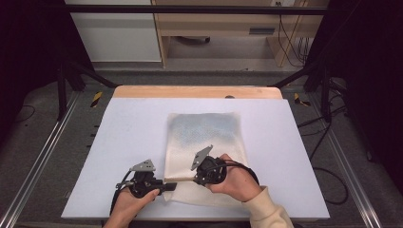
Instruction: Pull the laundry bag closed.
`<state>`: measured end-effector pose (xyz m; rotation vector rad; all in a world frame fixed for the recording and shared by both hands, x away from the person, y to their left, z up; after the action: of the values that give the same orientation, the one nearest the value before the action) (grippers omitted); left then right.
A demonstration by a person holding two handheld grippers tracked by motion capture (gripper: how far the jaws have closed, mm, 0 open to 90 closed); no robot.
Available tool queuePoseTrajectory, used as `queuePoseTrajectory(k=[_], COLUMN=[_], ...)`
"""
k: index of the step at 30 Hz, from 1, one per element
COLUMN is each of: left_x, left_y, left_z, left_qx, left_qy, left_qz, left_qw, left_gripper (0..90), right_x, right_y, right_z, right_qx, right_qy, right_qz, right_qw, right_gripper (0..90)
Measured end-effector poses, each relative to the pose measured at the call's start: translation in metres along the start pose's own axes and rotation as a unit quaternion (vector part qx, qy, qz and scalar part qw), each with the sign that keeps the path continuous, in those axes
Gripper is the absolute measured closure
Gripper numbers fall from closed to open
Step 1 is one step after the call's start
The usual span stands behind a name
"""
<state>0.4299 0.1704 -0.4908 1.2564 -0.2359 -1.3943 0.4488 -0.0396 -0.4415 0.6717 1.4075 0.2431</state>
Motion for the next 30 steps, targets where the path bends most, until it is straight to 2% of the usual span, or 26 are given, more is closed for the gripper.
queuePoseTrajectory(k=[30], left_x=[0.0028], left_y=[-0.0003], left_z=[0.0033], left_qx=[0.008], left_qy=[-0.003], left_qz=[-0.003], left_qw=[1.0], left_gripper=[82.5], right_x=[-0.0047], right_y=[-0.0095], right_z=[0.0008], right_qx=[0.009], right_qy=[-0.004], right_qz=[-0.003], right_qw=[0.9999], right_gripper=[81.8])
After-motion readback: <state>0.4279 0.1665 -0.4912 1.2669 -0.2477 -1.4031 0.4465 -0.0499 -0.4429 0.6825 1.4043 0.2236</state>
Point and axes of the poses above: each handheld gripper's, and its own axes: x roughly forward along the jaws, y roughly out of its top, z roughly to its right, the point moved 3 cm from there along x, roughly forward along the jaws, and after that the axes turned 3 degrees about z, right-handed, at the moved point
